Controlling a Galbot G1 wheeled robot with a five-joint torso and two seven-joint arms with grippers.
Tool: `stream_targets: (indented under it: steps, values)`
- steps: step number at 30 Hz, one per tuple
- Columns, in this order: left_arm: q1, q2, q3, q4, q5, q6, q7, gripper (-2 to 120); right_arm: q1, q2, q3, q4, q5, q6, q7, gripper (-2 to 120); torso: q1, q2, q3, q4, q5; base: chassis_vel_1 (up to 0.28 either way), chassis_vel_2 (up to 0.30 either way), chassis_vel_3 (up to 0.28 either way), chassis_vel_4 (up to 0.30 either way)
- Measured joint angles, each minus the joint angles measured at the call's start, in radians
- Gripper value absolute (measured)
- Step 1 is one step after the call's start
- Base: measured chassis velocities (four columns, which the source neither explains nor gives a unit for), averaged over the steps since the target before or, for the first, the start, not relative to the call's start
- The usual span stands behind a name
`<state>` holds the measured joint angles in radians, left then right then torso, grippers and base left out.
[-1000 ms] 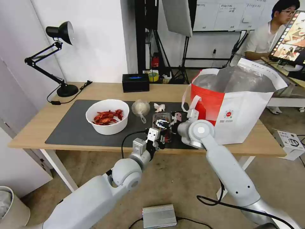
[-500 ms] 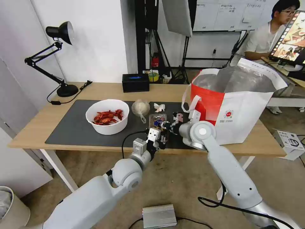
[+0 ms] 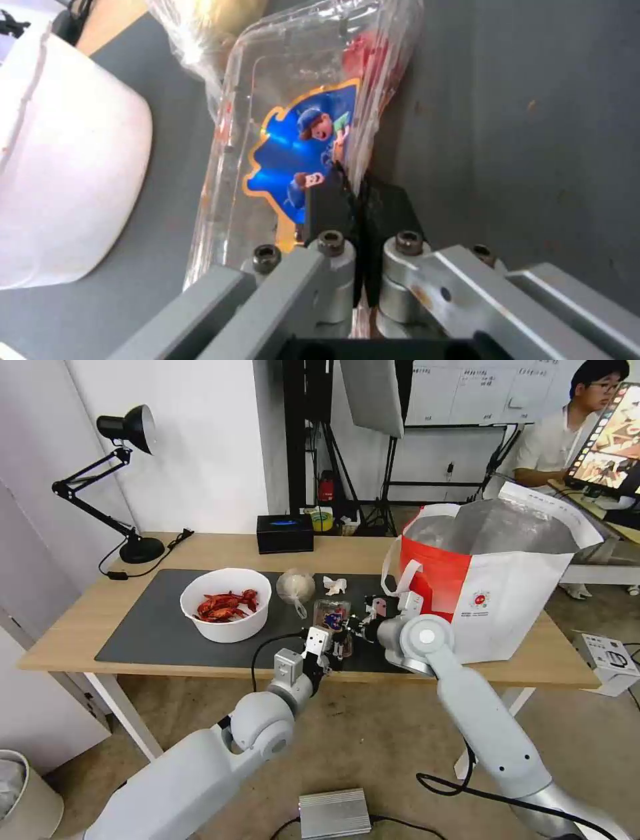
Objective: Pick up the trash from the table and place it into the takeout bag.
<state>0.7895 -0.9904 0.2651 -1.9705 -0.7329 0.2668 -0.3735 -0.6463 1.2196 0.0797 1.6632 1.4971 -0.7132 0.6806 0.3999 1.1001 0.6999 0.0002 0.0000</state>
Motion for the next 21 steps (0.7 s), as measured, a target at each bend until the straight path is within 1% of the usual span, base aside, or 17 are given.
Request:
stream_targets:
  steps: [2, 4, 8, 13, 16, 17, 19, 21]
  values:
    - [0.007, 0.007, -0.007, -0.005, 0.0, 0.0, 0.001, 0, -0.001, -0.001, 0.001, 0.0, 0.0, 0.0, 0.0, 0, 0.0, 0.0, 0.0, 0.0, -0.0001, 0.0, 0.0, 0.0, 0.0]
    - [0.042, 0.033, -0.037, -0.022, -0.002, 0.0, 0.004, 0, -0.008, -0.002, 0.008, 0.0, 0.0, 0.0, -0.004, 0, 0.0, 0.0, 0.0, 0.0, -0.0001, 0.0, 0.0, 0.0, 0.0]
    - [0.067, 0.047, -0.057, -0.036, -0.001, 0.0, 0.005, 0, -0.009, -0.002, 0.01, -0.003, 0.0, 0.0, -0.006, 0, 0.0, 0.0, 0.0, 0.0, -0.0001, 0.0, 0.0, 0.0, 0.0]
    - [0.139, 0.073, -0.127, -0.078, 0.001, -0.002, 0.011, 0, -0.007, 0.004, 0.012, -0.005, -0.002, 0.0, -0.007, 0, 0.0, 0.0, 0.0, -0.0003, -0.0002, 0.0, 0.0, 0.0, 0.0]
    - [0.169, 0.083, -0.15, -0.092, 0.008, -0.01, 0.015, 0, -0.006, 0.005, 0.012, -0.004, -0.002, 0.0, -0.006, 0, 0.0, 0.0, 0.0, -0.0003, -0.0001, 0.0, 0.0, 0.0, 0.0]
    - [0.203, 0.093, -0.178, -0.105, 0.022, -0.018, 0.022, 0, -0.006, 0.005, 0.012, -0.003, -0.002, 0.0, -0.006, 0, 0.0, 0.0, 0.0, -0.0003, -0.0002, 0.0, 0.0, 0.0, 0.0]
    - [0.213, 0.095, -0.188, -0.109, 0.027, -0.019, 0.022, 0, -0.005, 0.005, 0.012, -0.002, -0.002, 0.0, -0.006, 0, 0.0, 0.0, 0.0, -0.0003, -0.0002, 0.0, 0.0, 0.0, 0.0]
    - [0.26, 0.104, -0.231, -0.135, 0.038, -0.02, 0.02, 1, -0.003, 0.006, 0.013, 0.004, -0.004, 0.0, -0.005, 0, 0.0, 0.0, 0.0, -0.0003, -0.0001, 0.0, 0.0, 0.0, 0.0]
